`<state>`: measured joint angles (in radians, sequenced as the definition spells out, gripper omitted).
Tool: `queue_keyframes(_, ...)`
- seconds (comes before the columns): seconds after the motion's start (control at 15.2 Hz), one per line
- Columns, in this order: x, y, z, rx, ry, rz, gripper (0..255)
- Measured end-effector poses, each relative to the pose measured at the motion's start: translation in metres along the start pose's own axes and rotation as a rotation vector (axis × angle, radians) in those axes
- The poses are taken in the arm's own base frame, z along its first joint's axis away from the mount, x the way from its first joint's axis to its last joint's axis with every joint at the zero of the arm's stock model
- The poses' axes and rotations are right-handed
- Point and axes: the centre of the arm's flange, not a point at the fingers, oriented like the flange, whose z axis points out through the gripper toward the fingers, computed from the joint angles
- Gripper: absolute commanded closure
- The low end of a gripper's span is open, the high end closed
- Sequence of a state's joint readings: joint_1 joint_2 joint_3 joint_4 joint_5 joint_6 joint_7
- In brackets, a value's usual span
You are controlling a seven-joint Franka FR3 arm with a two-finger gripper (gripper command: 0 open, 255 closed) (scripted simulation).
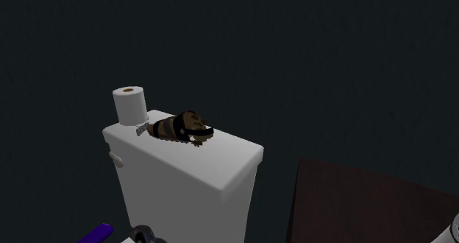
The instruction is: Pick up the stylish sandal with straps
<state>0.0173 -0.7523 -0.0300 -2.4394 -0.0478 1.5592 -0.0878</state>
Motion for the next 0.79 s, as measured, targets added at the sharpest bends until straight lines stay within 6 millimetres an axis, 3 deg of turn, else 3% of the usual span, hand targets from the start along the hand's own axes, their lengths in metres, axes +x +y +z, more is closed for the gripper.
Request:
queue_keyframes(0.26,0.018,0.012,0.019,0.002,-0.001,0.008,0)
queue_keyframes(0.79,0.087,0.056,0.079,0.008,-0.001,0.04,0)
